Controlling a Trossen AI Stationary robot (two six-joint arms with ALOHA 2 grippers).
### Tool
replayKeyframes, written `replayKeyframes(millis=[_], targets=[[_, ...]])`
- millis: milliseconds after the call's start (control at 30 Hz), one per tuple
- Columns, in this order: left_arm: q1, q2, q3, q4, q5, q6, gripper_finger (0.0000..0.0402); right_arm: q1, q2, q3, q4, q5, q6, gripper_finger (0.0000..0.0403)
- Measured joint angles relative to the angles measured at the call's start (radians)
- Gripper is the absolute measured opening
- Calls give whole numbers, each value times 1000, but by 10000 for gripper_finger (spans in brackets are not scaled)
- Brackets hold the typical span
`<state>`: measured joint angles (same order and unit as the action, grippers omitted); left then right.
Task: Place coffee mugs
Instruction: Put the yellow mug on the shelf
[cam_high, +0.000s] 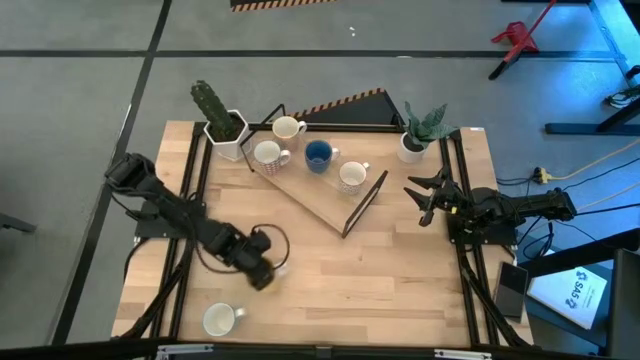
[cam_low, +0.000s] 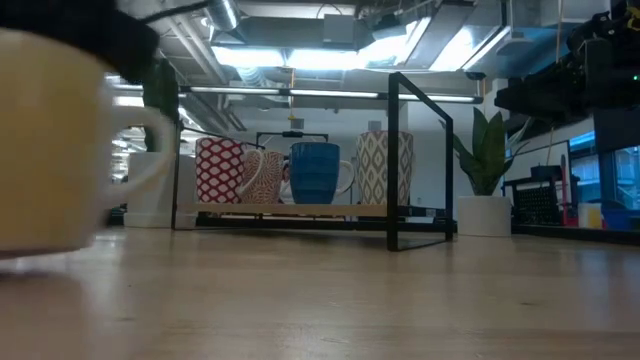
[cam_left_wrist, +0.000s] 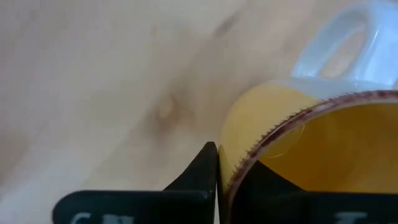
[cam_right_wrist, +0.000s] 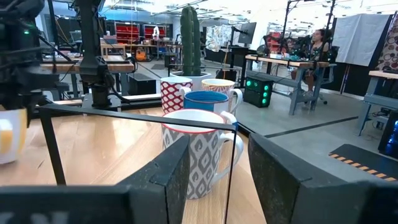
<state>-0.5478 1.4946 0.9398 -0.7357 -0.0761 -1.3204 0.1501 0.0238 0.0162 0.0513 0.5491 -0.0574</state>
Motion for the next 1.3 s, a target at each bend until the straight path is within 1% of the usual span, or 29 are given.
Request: replayKeyframes(millis=[133,300,467,633,733,900,1000,1133,1200,1300], targets=[[121,0,46,2,-16,64,12,0,0,0,0,0,0,150],[302,0,137,-49,-5,250,12,0,0,0,0,0,0,150],[489,0,217,-114,36,492,12,0,0,0,0,0,0,150],[650,0,271,-152,38,667,12,0,0,0,0,0,0,150],[725,4,284,-167,37,733,12,0,0,0,0,0,0,150],[793,51,312,-167,46,833,12,0,0,0,0,0,0,150],[815,101,350,-169,71,886,12,0,0,0,0,0,0,150],[837,150,418,-177,69,943,12,0,0,0,0,0,0,150],[848,166,450,-209,62,970,12,0,0,0,0,0,0,150],[863,186,463,-250,52,1016,12,0,0,0,0,0,0,150]])
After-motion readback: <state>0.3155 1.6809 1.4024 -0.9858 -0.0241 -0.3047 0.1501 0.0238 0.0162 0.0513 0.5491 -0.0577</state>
